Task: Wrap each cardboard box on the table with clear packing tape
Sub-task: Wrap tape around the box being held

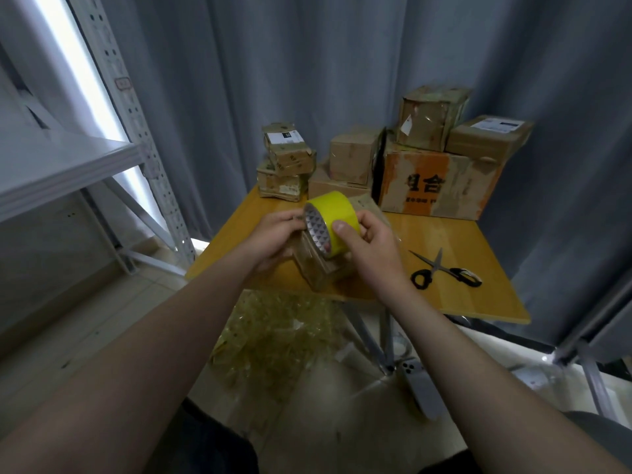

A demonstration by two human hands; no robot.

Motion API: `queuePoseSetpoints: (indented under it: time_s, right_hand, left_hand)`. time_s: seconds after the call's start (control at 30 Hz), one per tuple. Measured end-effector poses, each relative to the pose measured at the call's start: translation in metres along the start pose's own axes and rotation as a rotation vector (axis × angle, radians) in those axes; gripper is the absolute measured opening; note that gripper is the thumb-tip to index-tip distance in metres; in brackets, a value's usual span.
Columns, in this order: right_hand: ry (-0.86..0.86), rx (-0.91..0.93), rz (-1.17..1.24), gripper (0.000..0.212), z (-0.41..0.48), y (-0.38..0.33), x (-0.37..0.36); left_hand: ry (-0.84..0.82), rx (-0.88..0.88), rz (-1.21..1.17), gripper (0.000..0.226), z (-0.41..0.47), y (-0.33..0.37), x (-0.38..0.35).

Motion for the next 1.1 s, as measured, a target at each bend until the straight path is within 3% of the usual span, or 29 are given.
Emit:
queuePoseSetpoints:
  time_s: [0.07,0.13,0.2,0.3,0.4,0.5,0.73,0.97,1.1]
  right_hand:
    - [0.015,0.013,-0.037,0.014,0.013,0.004,-0.003]
    - [0.014,0.002,-0.042,0.015,0.023,0.01,-0.008]
    - [0.025,-0.006,-0.038,0.015,0.03,0.016,-0.013]
    - [0.04,0.003,-0.054,0.019,0.034,0.021,-0.018]
    - [0.03,-0.025,-0.104,0.024,0.038,0.019,-0.021]
    - [0.041,-0.113,-0.175,0.03,0.047,0.0,-0.018]
    - [0.103,-0.332,-0.203,0.05,0.003,-0.008,0.021]
    - [0.137,-0.413,-0.19,0.045,-0.067,0.024,0.033]
    - [0.139,-0.4,-0.115,0.032,-0.081,0.031,0.027]
  left_hand:
    - [-0.162,0.009,-0.115,0.043,-0.001,-0.003,-0.002]
    - [-0.222,-0.085,0.114,0.078,0.002,-0.014,0.001]
    - [-0.131,-0.154,0.494,0.123,0.006,-0.03,0.003]
    - [0.011,-0.248,0.588,0.151,0.009,-0.039,-0.001]
    - [0.079,-0.304,0.502,0.158,0.012,-0.04,-0.003]
    - [0.096,-0.301,0.561,0.154,0.005,-0.037,-0.005]
    - [0.016,-0.291,0.665,0.139,-0.004,-0.022,-0.008]
    - [-0.117,-0.226,0.925,0.142,-0.01,-0.009,-0.014]
    - [-0.196,-0.198,1.114,0.148,-0.008,-0.006,-0.011]
Point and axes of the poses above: each hand's wrist, its own z-axis towards the middle knuckle, its own x-axis out of the back of the hand, y = z × x, the point moved 4 cm from there along z, towards the middle knuckle, and after that the axes turned 9 degrees about z, right-handed, at the moved point
